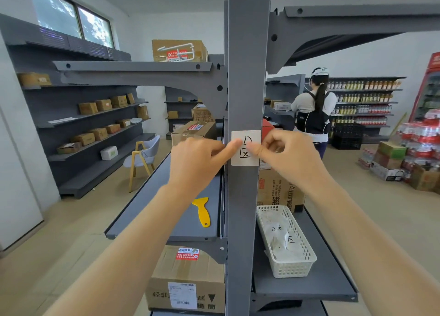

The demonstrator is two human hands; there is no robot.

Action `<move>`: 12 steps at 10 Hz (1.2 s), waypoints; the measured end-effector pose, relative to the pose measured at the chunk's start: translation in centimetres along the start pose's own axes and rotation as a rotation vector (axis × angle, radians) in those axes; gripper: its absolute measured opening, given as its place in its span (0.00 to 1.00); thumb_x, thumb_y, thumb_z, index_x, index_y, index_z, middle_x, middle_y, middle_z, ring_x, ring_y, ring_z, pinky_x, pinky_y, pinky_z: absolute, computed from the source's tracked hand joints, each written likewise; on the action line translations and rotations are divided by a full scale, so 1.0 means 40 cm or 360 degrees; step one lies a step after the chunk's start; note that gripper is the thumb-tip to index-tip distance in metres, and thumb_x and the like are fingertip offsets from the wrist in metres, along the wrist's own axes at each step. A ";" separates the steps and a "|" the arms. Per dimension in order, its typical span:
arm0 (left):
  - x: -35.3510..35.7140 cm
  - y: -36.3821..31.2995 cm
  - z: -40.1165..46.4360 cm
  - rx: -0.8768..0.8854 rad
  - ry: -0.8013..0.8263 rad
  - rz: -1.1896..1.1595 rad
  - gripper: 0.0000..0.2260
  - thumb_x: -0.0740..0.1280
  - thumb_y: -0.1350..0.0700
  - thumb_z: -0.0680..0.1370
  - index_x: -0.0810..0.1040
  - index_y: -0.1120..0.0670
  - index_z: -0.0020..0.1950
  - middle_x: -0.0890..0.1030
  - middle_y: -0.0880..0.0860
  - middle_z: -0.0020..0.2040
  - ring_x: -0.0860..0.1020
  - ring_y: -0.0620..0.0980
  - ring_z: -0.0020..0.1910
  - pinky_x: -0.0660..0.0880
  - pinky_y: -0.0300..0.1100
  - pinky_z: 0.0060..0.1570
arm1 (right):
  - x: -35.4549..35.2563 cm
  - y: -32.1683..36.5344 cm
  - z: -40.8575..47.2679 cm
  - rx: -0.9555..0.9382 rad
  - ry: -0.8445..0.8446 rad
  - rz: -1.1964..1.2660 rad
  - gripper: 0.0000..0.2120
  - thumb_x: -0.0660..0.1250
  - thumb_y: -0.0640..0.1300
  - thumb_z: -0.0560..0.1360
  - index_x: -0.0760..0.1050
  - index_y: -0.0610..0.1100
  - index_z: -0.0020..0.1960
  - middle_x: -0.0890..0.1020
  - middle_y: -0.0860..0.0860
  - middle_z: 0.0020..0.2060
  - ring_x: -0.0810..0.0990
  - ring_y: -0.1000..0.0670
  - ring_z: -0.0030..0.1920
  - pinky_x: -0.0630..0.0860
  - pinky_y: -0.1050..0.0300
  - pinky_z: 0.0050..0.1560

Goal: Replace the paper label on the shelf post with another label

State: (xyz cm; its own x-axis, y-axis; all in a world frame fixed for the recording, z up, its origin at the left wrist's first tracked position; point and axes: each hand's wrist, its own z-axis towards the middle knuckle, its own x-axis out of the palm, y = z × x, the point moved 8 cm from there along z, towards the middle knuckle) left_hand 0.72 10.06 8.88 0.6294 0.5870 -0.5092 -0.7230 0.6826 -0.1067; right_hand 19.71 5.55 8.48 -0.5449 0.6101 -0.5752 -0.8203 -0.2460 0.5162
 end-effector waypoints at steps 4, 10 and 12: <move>-0.027 -0.010 -0.015 0.0072 -0.0021 0.0191 0.34 0.52 0.31 0.79 0.73 0.55 0.25 0.72 0.50 0.22 0.69 0.48 0.22 0.59 0.39 0.24 | -0.018 0.033 -0.011 -0.0113 0.0023 -0.0043 0.21 0.72 0.70 0.68 0.80 0.53 0.41 0.84 0.58 0.36 0.81 0.59 0.40 0.77 0.55 0.41; 0.015 -0.006 -0.094 -0.0087 0.0054 0.0234 0.30 0.55 0.26 0.74 0.70 0.49 0.25 0.73 0.46 0.26 0.68 0.45 0.24 0.56 0.35 0.26 | 0.013 0.009 -0.041 -0.0086 0.0130 -0.0309 0.19 0.72 0.70 0.68 0.77 0.55 0.40 0.84 0.59 0.37 0.79 0.62 0.39 0.68 0.61 0.34; 0.031 0.038 -0.122 -0.0643 0.0214 -0.0215 0.34 0.54 0.25 0.73 0.79 0.50 0.27 0.78 0.48 0.24 0.76 0.46 0.26 0.68 0.37 0.30 | -0.035 0.005 -0.062 0.0073 0.0001 0.0195 0.11 0.72 0.61 0.75 0.80 0.55 0.41 0.86 0.56 0.38 0.84 0.53 0.33 0.82 0.54 0.41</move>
